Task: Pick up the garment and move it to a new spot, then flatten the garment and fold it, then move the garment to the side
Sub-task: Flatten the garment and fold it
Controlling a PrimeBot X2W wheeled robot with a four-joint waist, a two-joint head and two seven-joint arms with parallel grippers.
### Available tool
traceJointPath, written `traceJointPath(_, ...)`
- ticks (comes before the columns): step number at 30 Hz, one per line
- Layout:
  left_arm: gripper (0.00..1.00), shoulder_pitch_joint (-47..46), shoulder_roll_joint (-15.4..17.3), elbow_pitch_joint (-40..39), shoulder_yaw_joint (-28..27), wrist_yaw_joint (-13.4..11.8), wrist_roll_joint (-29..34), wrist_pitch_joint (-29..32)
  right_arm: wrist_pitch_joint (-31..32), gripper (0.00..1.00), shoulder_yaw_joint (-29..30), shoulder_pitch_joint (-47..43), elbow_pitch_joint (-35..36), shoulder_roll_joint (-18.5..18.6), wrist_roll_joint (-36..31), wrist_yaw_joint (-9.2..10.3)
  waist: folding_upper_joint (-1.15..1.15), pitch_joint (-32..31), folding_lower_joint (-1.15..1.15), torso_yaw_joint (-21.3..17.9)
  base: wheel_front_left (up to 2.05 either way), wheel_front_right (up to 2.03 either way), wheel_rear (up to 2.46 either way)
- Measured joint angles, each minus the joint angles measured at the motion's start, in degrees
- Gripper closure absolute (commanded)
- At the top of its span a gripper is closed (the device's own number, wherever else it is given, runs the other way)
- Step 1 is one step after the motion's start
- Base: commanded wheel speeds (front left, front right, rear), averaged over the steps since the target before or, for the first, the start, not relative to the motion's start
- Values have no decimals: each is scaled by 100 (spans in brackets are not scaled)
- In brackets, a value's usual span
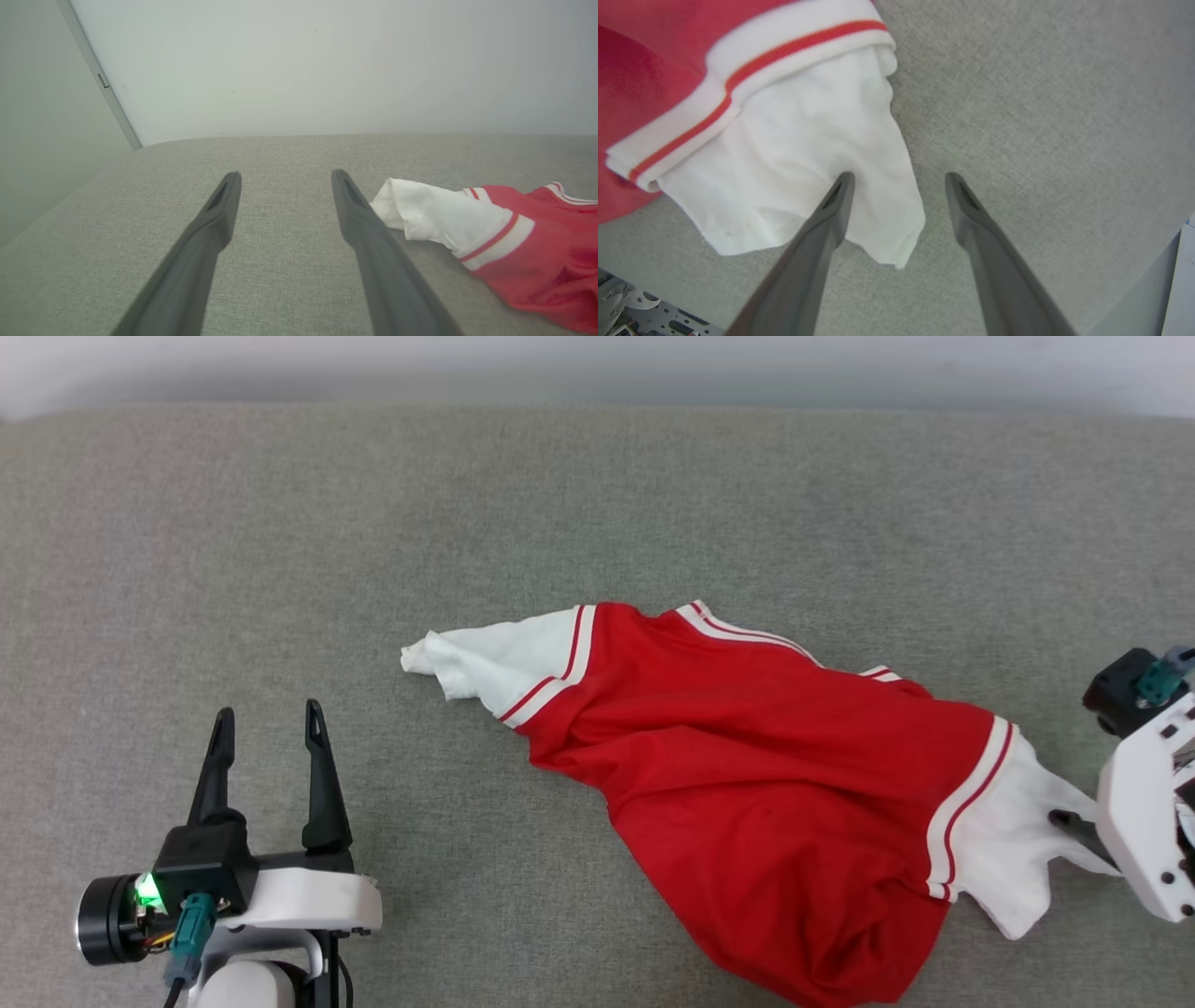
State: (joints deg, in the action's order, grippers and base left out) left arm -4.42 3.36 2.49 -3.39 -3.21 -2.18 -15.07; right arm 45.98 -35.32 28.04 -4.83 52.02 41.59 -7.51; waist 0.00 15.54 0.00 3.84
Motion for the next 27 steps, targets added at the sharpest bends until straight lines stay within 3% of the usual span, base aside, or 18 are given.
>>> traceJointPath(10,0,-186,-9,-5,-65,20,2,0,-367,0,-648,261,-716,-328,-30,1,0,327,0,103,0,0,0)
traceJointPath(12,0,-187,-3,25,-102,20,8,0,-497,100,-720,303,-771,-348,65,1,0,310,0,65,0,0,0)
traceJointPath(20,0,-293,320,213,-225,172,111,0,-1290,100,-846,303,-710,-381,180,0,0,-80,0,-109,0,0,0)
traceJointPath(27,0,-1074,1100,756,-164,641,246,98,-1962,100,-408,-3,-248,-192,105,1,0,-410,0,-271,0,0,0)
